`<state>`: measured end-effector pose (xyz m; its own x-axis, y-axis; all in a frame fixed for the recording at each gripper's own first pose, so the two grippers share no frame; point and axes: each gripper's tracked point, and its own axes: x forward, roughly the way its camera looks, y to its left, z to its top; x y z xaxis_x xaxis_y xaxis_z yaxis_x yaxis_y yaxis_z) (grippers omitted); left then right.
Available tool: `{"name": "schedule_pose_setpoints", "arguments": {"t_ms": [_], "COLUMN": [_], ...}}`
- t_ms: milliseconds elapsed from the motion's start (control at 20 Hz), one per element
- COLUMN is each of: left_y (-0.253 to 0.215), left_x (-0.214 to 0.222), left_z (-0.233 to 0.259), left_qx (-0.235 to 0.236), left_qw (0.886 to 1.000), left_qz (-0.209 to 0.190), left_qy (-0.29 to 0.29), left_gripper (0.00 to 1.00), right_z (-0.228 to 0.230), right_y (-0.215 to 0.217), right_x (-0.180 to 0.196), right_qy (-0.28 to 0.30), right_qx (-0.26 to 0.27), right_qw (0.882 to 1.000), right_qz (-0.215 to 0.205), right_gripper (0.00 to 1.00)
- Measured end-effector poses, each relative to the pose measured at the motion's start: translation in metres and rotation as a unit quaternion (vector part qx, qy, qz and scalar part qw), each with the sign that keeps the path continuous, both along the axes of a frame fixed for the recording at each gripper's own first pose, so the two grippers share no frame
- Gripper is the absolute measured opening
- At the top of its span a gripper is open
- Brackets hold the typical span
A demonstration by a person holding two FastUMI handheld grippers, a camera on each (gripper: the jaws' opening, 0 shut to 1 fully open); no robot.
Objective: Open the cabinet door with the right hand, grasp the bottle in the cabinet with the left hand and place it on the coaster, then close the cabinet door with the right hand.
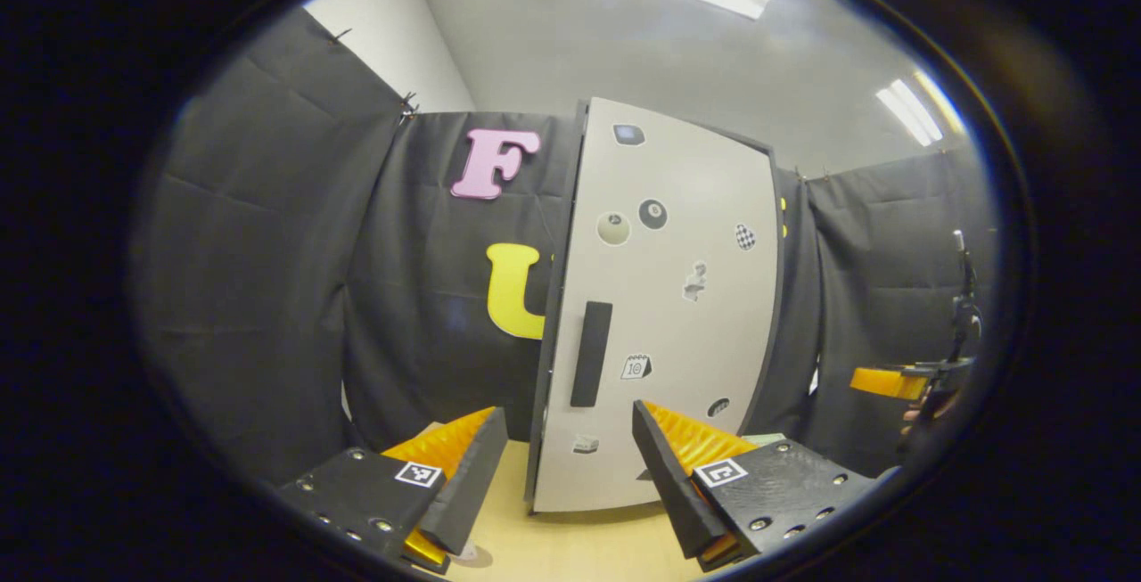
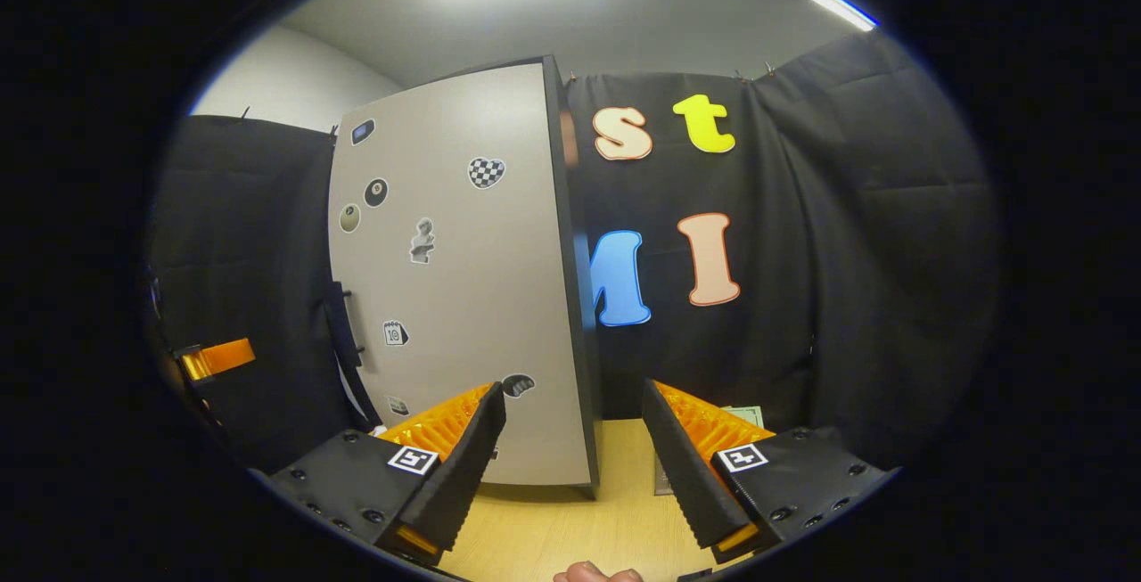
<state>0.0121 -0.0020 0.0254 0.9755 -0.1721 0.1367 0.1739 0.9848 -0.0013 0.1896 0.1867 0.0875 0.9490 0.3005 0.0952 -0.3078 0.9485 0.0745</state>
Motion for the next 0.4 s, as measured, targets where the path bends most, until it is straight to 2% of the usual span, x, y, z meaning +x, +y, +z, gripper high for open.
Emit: {"name": "schedule_pose_setpoints", "arguments": {"t_ms": [200,400], "left_y": [-0.003,-0.003], "left_x": [0.010,0.026], "left_z": [0.002,-0.012], "left_qx": [0.014,0.029], "left_qw": [1.000,0.999], "left_qz": [-0.025,-0.045], "left_qy": [-0.010,-0.005], "left_gripper": [0.87,0.86], "right_z": [0.003,-0.007], "right_y": [0.007,0.013], "right_x": [0.016,0.030], "right_qy": [-0.005,0.002], "right_qx": [0.001,0.001], "right_qw": [1.000,0.999], "right_qz": [-0.022,-0.053], "right_gripper": [0.95,0.98]}}
